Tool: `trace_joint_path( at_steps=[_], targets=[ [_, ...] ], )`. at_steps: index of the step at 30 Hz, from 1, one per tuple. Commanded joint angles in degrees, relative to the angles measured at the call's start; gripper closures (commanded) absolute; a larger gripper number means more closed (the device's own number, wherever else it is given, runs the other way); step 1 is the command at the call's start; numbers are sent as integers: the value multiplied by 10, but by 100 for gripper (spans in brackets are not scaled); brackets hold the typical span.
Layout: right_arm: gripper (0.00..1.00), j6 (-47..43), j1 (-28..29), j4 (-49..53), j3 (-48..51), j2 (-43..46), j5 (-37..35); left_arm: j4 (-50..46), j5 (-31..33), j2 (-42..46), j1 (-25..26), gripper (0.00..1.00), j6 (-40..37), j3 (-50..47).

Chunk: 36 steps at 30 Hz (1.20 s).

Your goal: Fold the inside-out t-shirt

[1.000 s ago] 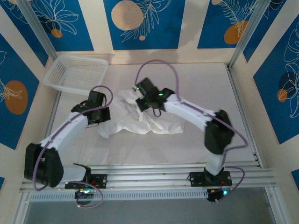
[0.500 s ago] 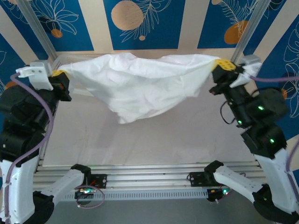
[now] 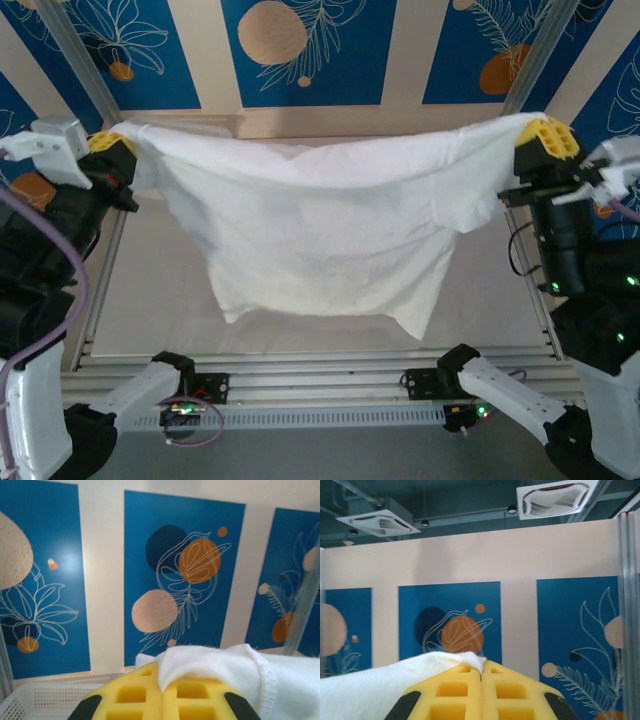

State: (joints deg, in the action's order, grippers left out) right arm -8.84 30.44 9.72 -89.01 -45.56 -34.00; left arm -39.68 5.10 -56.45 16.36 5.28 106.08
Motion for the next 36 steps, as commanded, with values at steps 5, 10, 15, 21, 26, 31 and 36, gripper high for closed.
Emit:
trace_joint_path(
  at_steps=[5, 10, 15, 21, 26, 31, 36],
  targets=[
    [100, 131, -234, 58, -11, -156, 100, 48, 65, -163, -9, 100, -1, -38],
    [100, 218, -340, 64, -21, -309, 226, 122, 43, -306, -42, 100, 34, -54],
    [46, 220, -349, 105, -124, -486, 296, 176, 38, -474, -70, 54, 70, 26],
    [34, 167, -340, 357, -352, -606, 329, 149, -49, -529, -89, 34, 93, 125],
    [34, 155, -333, 419, -291, -540, 355, 250, -146, -368, -69, 30, 104, -67],
    [33, 338, -331, 339, -52, -354, 365, 378, -198, -171, 33, 19, 13, -291],
    [33, 531, -270, 260, 259, -142, 388, 337, -223, -45, 168, 8, -133, -416]
  ],
)
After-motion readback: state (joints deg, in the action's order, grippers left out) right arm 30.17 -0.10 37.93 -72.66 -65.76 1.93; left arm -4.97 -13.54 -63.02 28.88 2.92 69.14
